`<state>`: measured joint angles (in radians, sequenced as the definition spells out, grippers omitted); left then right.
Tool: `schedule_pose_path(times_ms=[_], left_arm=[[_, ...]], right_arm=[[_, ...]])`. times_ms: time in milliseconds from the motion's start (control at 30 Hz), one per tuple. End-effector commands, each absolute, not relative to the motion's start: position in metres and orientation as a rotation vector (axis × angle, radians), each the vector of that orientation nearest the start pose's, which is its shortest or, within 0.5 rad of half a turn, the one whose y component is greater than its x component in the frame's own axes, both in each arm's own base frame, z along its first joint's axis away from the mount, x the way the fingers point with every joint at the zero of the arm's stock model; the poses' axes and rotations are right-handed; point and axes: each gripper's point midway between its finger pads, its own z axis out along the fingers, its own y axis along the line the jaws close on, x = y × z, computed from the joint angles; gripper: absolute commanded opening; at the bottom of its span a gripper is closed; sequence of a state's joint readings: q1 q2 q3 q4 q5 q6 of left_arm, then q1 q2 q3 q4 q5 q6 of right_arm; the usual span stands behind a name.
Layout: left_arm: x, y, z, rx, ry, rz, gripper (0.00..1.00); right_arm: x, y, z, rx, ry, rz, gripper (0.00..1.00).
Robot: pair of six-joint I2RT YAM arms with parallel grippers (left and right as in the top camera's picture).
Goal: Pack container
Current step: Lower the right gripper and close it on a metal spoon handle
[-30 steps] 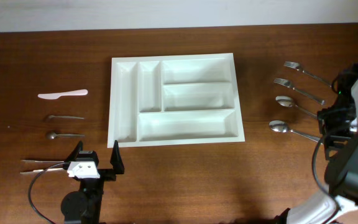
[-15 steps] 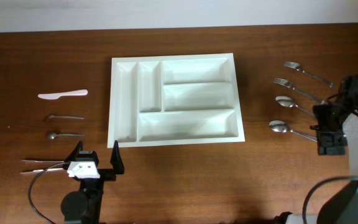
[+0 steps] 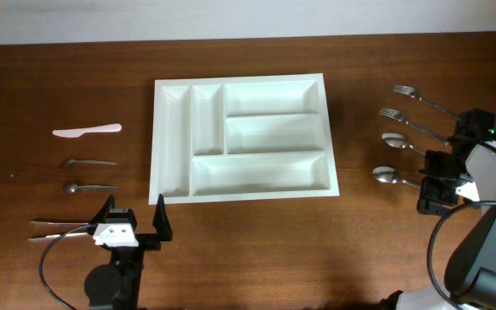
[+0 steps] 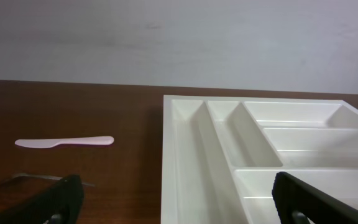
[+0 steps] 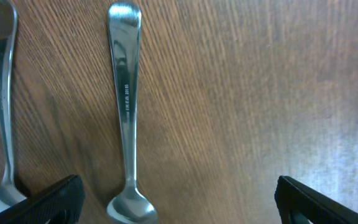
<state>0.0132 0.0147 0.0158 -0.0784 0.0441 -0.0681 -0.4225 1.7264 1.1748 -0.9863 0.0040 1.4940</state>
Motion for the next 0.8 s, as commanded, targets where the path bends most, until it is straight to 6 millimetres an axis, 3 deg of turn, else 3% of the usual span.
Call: schedule_pose_path(times_ms=[0,467,767], left_arm=[[0.246,-0.004,0.157,-0.021,1.647,-0.065,0.99],[0.246,-0.004,0.157,-0.021,1.647,-0.065,0.99],[0.246,-0.004,0.157,-0.021,1.646,-0.065,0.99]], right_arm=[[0.284,-0.123,0.041,-2.618,-1.745,-0.034,0.99],[0.285,-0.122,0.013,-2.575,-1.703,0.005,0.99],[0.284,-0.127,0.007,-2.582,-1.715,0.050,0.99]])
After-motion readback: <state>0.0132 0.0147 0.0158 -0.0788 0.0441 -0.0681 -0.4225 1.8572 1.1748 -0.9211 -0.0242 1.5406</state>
